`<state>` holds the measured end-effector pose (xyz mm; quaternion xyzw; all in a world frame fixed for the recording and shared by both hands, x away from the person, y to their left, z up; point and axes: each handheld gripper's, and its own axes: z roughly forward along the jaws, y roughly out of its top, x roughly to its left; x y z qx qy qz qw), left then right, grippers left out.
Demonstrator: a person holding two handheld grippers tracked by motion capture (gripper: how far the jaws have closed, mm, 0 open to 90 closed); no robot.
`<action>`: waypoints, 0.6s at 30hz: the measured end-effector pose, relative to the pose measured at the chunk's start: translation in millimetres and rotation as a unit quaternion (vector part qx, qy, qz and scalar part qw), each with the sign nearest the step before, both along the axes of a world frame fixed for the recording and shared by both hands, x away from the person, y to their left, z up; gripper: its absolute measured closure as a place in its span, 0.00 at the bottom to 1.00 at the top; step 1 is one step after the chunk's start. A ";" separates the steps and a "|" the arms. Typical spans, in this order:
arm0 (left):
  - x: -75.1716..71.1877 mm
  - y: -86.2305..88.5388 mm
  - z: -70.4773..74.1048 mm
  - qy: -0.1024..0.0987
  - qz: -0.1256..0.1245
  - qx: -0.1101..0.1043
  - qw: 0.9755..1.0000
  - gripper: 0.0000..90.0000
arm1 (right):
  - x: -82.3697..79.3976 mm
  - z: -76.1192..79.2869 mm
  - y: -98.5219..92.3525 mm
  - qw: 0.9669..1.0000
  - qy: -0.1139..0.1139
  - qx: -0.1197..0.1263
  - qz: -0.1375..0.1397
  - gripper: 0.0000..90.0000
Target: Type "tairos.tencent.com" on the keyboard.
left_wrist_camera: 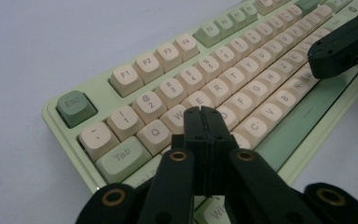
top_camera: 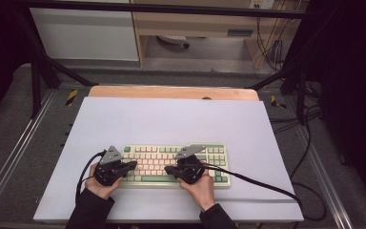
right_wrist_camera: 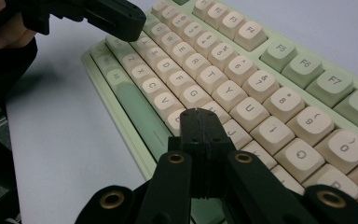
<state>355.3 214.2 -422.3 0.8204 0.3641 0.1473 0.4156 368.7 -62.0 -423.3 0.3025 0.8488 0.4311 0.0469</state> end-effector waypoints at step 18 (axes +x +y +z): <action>-0.2 -0.5 0.2 -0.001 -0.001 0.000 1.000 1.00 | 0.7 -10.7 9.0 1.000 0.001 -0.014 0.004 1.00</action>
